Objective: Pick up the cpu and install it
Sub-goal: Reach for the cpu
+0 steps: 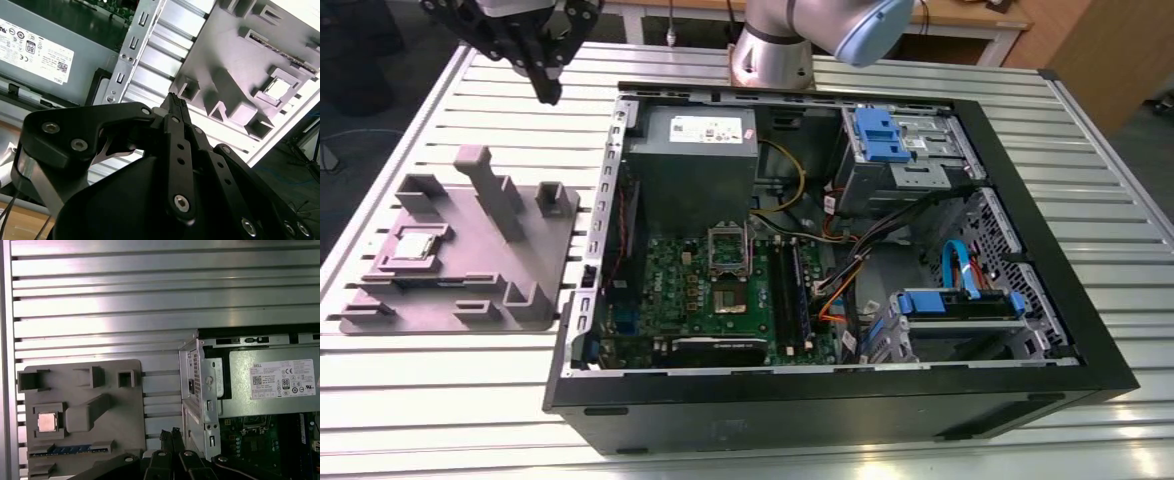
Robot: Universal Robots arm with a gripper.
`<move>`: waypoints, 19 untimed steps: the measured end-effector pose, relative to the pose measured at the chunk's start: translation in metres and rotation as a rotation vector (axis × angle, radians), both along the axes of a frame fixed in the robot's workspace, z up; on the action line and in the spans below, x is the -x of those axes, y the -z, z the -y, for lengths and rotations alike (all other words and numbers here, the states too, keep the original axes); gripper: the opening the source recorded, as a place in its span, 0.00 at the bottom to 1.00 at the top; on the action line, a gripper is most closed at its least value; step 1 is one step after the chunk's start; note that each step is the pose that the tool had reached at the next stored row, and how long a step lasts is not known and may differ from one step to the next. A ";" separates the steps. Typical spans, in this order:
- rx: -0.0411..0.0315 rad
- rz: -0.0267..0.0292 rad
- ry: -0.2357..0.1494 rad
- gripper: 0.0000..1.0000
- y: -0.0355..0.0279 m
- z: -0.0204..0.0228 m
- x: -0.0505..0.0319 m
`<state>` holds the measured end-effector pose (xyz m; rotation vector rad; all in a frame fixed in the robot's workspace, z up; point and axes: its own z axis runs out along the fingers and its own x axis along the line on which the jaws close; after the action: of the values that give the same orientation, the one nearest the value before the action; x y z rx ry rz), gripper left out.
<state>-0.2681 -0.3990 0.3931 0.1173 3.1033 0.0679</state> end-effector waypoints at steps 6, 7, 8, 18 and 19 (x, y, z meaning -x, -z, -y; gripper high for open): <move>0.0000 0.0000 0.000 0.14 0.0006 0.0000 0.0148; -0.0001 0.0000 0.000 0.14 0.0007 0.0000 0.0181; -0.0001 0.0001 0.000 0.14 0.0009 0.0000 0.0215; 0.0000 0.0000 0.000 0.14 0.0027 0.0000 0.0595; 0.0000 0.0000 0.000 0.14 0.0030 0.0000 0.0628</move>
<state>-0.3309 -0.3990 0.3901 0.1172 3.1032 0.0680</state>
